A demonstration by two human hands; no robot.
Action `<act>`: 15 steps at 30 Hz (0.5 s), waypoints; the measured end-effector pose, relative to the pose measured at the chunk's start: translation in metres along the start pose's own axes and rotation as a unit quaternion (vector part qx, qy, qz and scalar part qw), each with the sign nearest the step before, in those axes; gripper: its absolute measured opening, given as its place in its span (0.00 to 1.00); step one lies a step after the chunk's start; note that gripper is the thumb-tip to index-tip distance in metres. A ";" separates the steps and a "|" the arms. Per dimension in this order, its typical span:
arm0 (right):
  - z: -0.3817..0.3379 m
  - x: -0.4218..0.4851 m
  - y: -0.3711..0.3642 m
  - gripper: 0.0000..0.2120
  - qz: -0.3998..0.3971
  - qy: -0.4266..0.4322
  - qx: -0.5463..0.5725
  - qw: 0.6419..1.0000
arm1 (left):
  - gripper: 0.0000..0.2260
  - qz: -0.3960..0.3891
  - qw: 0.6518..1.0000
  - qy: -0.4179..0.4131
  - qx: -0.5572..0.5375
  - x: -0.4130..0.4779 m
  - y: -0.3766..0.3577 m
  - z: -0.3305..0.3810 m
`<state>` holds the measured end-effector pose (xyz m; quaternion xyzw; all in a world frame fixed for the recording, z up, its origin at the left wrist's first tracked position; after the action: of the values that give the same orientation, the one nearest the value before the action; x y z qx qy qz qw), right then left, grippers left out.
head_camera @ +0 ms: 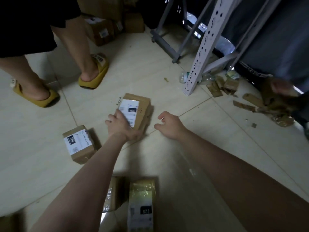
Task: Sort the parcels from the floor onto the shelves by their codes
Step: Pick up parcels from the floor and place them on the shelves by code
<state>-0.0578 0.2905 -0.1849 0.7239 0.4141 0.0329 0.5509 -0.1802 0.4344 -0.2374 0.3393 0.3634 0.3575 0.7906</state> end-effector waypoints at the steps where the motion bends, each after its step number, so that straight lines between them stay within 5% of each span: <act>1: -0.002 -0.007 0.012 0.21 0.027 -0.018 0.026 0.999 | 0.55 -0.016 0.998 -0.052 0.008 -0.010 0.006 0.015; 5: 0.001 -0.055 0.072 0.24 0.111 -0.092 0.093 0.985 | 0.55 -0.058 0.971 -0.223 0.072 -0.050 0.061 0.088; 10: 0.005 -0.137 0.186 0.35 0.093 -0.095 0.011 0.991 | 0.57 -0.086 0.916 -0.337 0.199 -0.107 0.156 0.203; 15: -0.020 -0.218 0.317 0.40 0.185 -0.109 -0.051 0.975 | 0.57 -0.130 0.842 -0.456 0.258 -0.183 0.251 0.315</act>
<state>-0.0317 0.1512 0.1733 0.7582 0.2079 0.0764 0.6132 -0.0904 0.3282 0.1828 0.6054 0.0815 -0.0503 0.7901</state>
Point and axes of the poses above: each hand's wrist, its own x-axis towards the middle knuckle, its own y-axis out of the back of the hand, z = x × y, the point moved 3 cm from there along x, towards the middle knuckle, and after that the axes turned 13 degrees about -x, right-handed, at the moved point
